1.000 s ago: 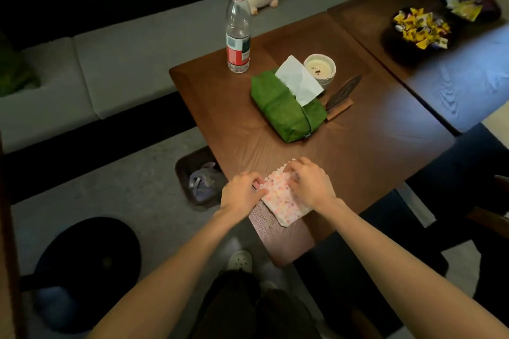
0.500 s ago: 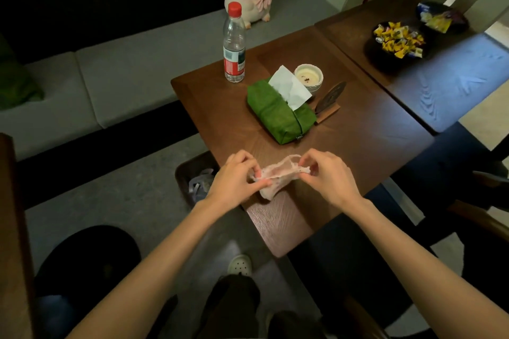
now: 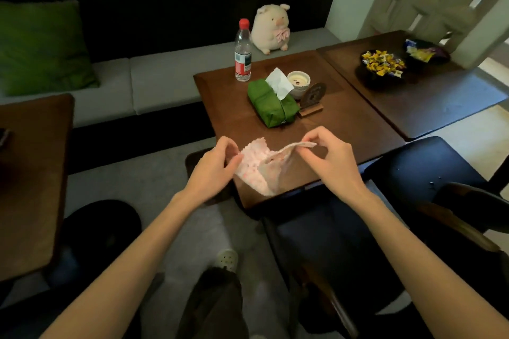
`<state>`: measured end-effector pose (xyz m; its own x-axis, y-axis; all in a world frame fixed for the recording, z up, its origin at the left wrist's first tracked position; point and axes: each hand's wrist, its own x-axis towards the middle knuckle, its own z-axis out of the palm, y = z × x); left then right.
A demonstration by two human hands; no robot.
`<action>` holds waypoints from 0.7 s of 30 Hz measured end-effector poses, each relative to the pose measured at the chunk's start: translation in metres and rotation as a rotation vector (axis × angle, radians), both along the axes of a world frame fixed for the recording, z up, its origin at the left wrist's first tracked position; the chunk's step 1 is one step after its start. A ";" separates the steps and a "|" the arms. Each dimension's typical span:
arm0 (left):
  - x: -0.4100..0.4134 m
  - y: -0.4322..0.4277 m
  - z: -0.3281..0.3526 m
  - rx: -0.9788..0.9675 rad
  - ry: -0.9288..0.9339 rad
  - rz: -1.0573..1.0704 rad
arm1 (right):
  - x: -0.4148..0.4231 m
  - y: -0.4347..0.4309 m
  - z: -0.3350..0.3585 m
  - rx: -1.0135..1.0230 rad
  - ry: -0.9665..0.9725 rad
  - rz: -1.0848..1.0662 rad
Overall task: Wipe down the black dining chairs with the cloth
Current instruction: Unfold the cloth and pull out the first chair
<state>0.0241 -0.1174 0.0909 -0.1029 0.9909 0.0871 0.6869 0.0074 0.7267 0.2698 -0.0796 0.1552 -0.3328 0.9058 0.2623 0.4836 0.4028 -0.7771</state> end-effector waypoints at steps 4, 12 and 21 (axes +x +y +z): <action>0.039 -0.065 0.028 -0.033 -0.232 -0.166 | 0.008 -0.048 0.017 -0.017 0.015 0.118; 0.071 -0.191 0.063 -0.164 -0.254 -0.261 | 0.007 -0.136 0.041 0.001 0.008 0.298; 0.044 -0.341 0.041 -0.140 -0.358 0.026 | -0.008 -0.262 0.020 -0.027 0.059 0.221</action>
